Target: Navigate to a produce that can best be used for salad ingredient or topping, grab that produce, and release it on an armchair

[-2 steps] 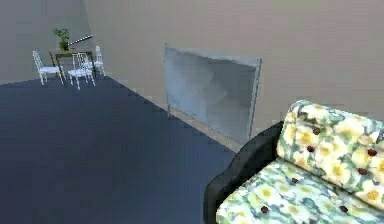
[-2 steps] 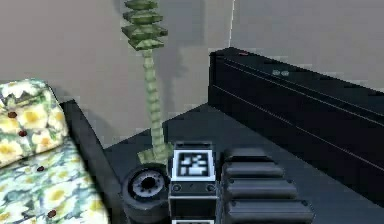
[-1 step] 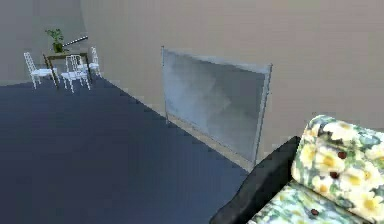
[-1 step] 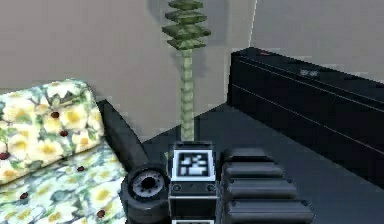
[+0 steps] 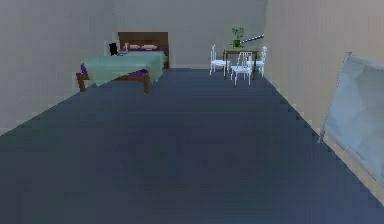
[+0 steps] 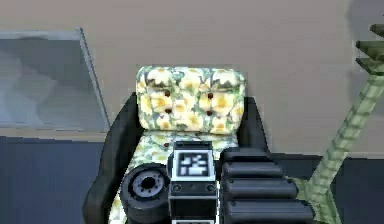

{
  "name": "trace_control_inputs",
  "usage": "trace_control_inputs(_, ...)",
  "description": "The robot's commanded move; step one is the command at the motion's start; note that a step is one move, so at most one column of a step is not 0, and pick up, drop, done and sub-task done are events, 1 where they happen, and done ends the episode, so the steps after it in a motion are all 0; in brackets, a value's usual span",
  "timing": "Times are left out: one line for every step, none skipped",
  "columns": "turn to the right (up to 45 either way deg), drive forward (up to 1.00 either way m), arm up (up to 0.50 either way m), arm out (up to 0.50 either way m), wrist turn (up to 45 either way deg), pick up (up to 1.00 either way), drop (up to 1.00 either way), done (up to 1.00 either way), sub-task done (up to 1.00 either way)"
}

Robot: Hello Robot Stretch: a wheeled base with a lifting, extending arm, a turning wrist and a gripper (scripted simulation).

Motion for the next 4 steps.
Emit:
trace_control_inputs(-33.0,0.00,0.00,0.00,0.0,0.00,0.00,0.00,0.00)
trace_control_inputs(45.0,0.00,0.00,0.00,0.0,0.00,0.00,0.00,0.00)
trace_control_inputs(24.0,0.00,0.00,0.00,0.0,0.00,0.00,0.00,0.00)
trace_control_inputs(-45.0,0.00,0.00,0.00,0.0,0.00,0.00,0.00,0.00)
